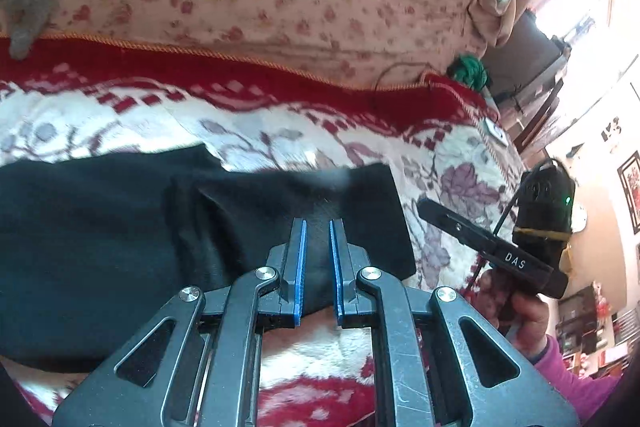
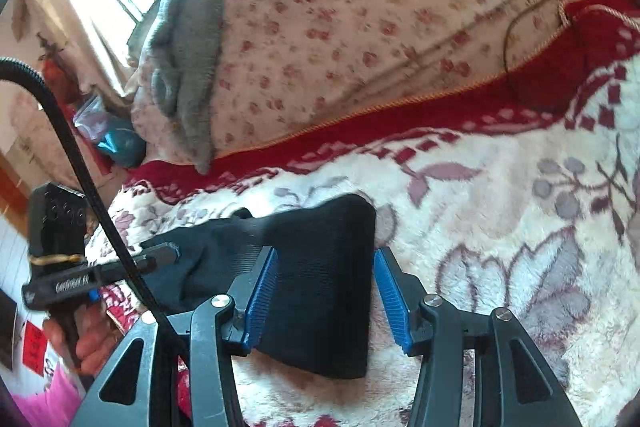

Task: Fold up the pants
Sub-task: 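Fold the lifted leg end over the pants body with both grippers, then open both grippers and release the folded pants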

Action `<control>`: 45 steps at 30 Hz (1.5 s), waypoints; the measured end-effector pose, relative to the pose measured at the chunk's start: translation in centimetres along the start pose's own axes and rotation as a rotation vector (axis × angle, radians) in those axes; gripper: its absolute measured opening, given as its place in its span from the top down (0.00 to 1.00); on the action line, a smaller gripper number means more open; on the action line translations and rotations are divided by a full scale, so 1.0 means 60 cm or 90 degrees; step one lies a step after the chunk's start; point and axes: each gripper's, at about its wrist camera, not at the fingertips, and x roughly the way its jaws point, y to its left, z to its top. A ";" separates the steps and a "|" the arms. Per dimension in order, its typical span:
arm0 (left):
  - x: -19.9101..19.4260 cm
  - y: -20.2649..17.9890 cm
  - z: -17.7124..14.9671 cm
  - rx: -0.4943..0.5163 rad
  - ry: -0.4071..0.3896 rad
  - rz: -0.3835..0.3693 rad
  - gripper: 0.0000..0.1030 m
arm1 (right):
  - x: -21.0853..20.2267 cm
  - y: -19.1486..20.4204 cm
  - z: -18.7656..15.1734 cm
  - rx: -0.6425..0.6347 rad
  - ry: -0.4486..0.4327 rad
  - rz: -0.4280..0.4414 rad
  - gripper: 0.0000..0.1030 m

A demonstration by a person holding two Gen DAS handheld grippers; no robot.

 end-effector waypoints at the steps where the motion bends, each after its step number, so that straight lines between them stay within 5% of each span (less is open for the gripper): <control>1: 0.011 -0.001 -0.003 -0.005 0.005 0.007 0.92 | 0.001 0.001 -0.001 0.001 -0.004 0.003 0.53; 9: 0.047 0.046 -0.020 -0.066 0.012 0.072 0.92 | 0.055 0.026 0.006 -0.041 0.035 -0.086 0.53; 15: 0.061 0.053 -0.023 -0.064 0.012 0.070 0.88 | 0.077 -0.021 0.003 0.025 0.064 0.002 0.50; 19: 0.066 0.062 -0.019 -0.091 0.013 0.057 0.88 | 0.077 -0.045 0.001 0.063 0.041 0.070 0.78; 23: 0.064 0.058 -0.016 -0.091 0.011 0.052 0.88 | 0.048 -0.008 0.005 0.018 -0.011 0.044 0.79; 27: 0.069 0.059 -0.021 -0.096 -0.001 0.052 0.88 | 0.076 -0.036 -0.009 0.089 0.019 0.001 0.76; 33: 0.067 0.060 -0.027 -0.092 -0.012 0.048 0.88 | 0.068 -0.064 -0.011 0.142 0.034 0.007 0.63; 39: 0.038 0.040 -0.035 -0.064 -0.032 0.149 0.88 | 0.024 -0.014 0.002 0.042 0.007 -0.067 0.62; 45: -0.010 0.049 -0.049 -0.050 -0.062 0.250 0.88 | 0.014 0.054 0.018 -0.020 -0.004 -0.005 0.61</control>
